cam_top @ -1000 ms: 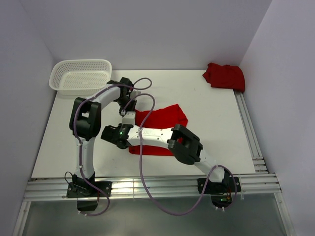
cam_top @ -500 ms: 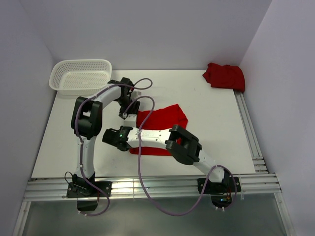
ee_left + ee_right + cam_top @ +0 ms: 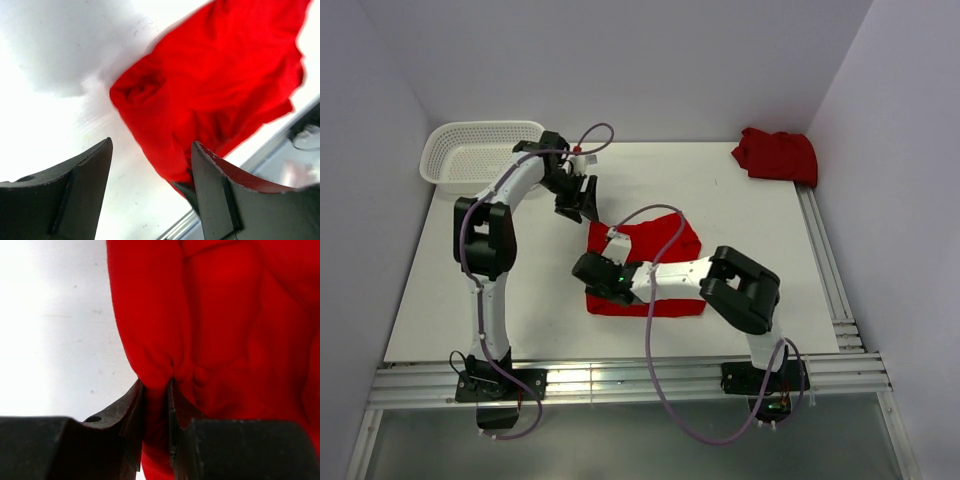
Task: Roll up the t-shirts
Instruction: Roll the tshirt
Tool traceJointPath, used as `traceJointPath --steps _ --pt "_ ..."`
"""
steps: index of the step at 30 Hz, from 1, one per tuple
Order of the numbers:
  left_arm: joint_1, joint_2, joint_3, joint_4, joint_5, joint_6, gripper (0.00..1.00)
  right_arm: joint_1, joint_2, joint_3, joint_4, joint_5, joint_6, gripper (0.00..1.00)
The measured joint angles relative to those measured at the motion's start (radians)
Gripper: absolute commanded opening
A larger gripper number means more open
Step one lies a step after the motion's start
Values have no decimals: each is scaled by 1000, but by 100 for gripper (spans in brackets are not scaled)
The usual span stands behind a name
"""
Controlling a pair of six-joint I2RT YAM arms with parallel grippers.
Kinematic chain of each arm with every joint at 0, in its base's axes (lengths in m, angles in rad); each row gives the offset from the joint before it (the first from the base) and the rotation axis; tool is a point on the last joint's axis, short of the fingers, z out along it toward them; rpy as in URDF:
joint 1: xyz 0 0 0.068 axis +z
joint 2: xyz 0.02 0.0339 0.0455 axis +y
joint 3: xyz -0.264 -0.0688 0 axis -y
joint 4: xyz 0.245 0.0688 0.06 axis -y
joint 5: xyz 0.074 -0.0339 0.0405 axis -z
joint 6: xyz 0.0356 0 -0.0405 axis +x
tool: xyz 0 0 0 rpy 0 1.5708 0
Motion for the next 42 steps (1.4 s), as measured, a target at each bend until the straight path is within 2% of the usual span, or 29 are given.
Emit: traceJointPath --steps 5,13,16,20,23,25,30,33,37,42 --pt "64 -40 -49 -5 98 43 69 -80 -92 -254 383 -204 36 13" --pt "90 -123 -335 97 171 79 69 -158 -71 -475 867 -406 145 13" --pt "86 -123 -423 156 196 76 69 -167 -52 -512 973 -443 179 13" --pt "82 -114 -458 225 223 63 66 -168 -41 -546 1049 -469 211 13" --pt "79 -100 -460 282 233 31 59 -171 -36 -565 1088 -472 229 17" --pt "74 -94 -460 297 232 6 54 -172 -36 -566 1091 -472 235 20" --pt "35 -88 -455 307 178 -71 35 -173 -38 -562 1072 -468 238 32" --pt "3 -88 -439 304 123 -93 32 -170 -60 -541 995 -446 230 42" --pt "-28 -88 -412 280 53 -102 31 -143 -117 -439 725 -364 187 54" --pt "-55 -88 -383 247 -21 -107 31 -89 -126 -218 325 -223 137 60"
